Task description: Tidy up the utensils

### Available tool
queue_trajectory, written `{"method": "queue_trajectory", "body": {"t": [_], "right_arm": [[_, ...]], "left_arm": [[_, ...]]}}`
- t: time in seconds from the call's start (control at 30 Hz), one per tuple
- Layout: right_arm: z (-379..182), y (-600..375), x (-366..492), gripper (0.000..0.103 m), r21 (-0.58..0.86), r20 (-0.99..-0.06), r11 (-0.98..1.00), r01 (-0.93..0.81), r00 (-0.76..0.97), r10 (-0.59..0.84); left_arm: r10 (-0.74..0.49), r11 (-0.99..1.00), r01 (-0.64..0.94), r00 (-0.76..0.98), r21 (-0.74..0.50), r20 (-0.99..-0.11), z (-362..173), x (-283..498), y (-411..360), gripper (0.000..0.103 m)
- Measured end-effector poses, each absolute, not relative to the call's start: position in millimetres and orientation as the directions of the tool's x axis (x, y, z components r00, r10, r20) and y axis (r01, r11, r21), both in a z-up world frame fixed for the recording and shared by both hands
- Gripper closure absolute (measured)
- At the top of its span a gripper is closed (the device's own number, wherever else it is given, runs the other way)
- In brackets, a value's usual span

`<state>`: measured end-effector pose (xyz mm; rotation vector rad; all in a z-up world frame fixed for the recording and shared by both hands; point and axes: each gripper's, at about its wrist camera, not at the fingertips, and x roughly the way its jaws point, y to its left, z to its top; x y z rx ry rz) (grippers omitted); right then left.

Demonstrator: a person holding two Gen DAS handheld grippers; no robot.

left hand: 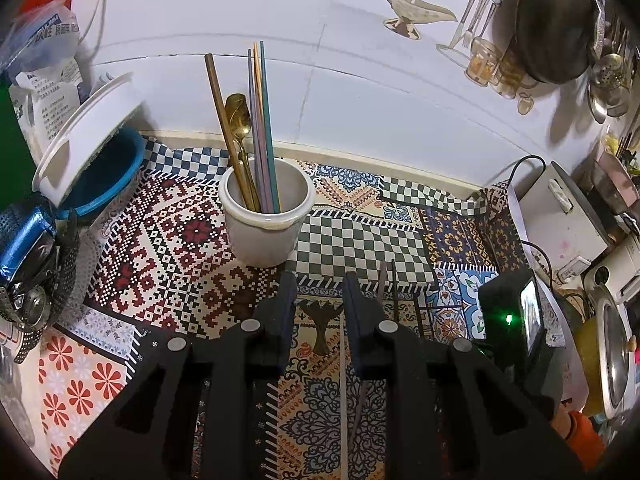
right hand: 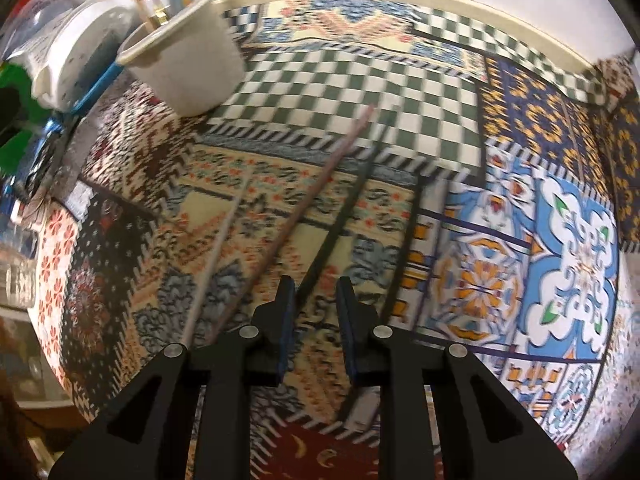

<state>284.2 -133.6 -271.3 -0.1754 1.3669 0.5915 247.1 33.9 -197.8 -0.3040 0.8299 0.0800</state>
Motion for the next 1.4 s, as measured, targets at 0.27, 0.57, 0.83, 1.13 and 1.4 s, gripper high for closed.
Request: {"method": "queue_trajectory", "body": {"t": [0.27, 0.57, 0.83, 1.13, 1.4], "right_arm": [[-271.4, -135.5, 307.2, 0.085, 0.224, -0.947, 0.859, -0.460, 0.105, 0.303], [-273.0, -107.4, 320.6, 0.096, 0.216, -0.944, 0.865, -0.453, 0.129, 0.303], [-251.8, -131.4, 302.4, 0.102, 0.263, -0.919, 0.856, -0.445, 0.155, 0.363], [-220.1, -146.8, 275.2, 0.102, 0.271, -0.895, 0.832, -0.484, 0.192, 0.403], [-255.6, -143.2, 245.4, 0.089, 0.223, -0.935, 0.825, -0.520, 0.125, 0.332]], "left_arm": [[-0.043, 0.957, -0.185, 0.676, -0.226, -0.736, -196.9, 246.1, 31.0, 0.081], [-0.046, 0.956, -0.182, 0.679, -0.228, -0.733, -193.2, 243.8, 28.7, 0.081], [-0.039, 0.963, -0.165, 0.695, -0.213, -0.718, -181.7, 237.7, 23.5, 0.081], [-0.034, 0.967, -0.151, 0.719, -0.205, -0.694, -168.5, 226.1, 14.7, 0.081], [-0.027, 0.968, -0.155, 0.714, -0.196, -0.699, -169.2, 220.3, 12.3, 0.081]]}}
